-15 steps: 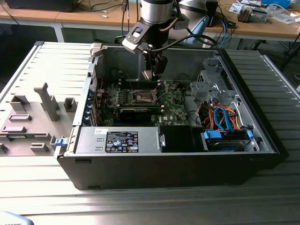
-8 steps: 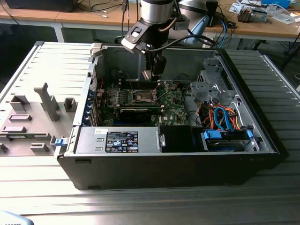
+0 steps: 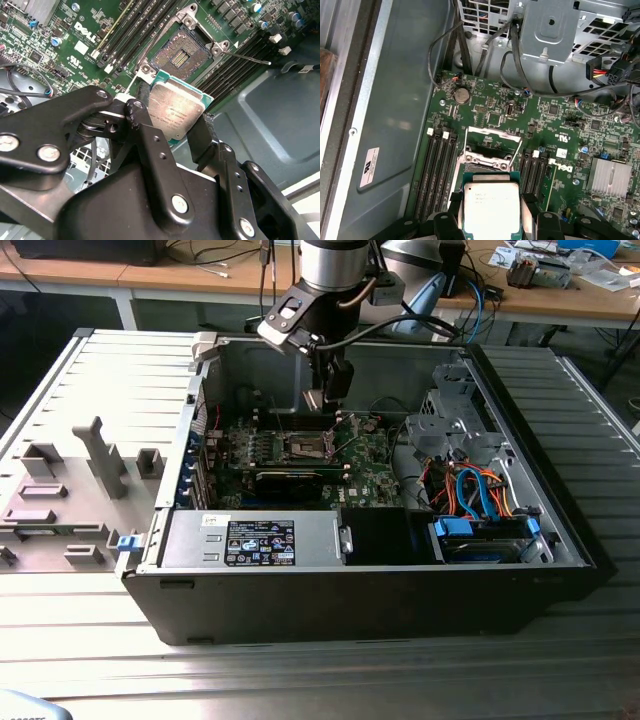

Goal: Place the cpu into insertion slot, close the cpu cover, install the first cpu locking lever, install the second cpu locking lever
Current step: 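Place the cpu into insertion slot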

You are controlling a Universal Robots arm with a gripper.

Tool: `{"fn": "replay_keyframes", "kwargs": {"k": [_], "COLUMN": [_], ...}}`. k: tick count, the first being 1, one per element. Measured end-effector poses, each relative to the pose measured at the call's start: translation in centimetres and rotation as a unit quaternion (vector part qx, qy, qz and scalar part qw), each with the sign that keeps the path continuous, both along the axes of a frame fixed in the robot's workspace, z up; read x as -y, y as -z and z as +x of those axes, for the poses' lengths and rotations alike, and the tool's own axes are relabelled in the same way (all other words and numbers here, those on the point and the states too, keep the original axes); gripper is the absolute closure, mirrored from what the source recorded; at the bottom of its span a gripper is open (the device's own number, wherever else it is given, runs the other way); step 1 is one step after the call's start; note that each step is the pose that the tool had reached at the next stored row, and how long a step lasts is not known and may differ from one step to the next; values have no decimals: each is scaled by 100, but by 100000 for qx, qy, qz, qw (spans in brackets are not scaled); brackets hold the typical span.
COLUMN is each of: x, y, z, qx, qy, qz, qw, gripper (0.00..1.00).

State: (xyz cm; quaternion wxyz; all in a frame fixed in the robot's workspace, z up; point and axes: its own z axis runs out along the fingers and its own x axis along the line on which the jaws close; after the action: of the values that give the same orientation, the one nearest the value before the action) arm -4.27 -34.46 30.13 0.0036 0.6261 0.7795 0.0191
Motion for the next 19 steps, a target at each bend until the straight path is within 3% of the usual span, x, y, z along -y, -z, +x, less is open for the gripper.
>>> {"fn": "replay_keyframes", "kwargs": {"k": [19], "x": [0], "y": [8], "z": [0], "qx": [0], "qy": [505], "qz": [0], "qw": [99999], "gripper": [45]}}
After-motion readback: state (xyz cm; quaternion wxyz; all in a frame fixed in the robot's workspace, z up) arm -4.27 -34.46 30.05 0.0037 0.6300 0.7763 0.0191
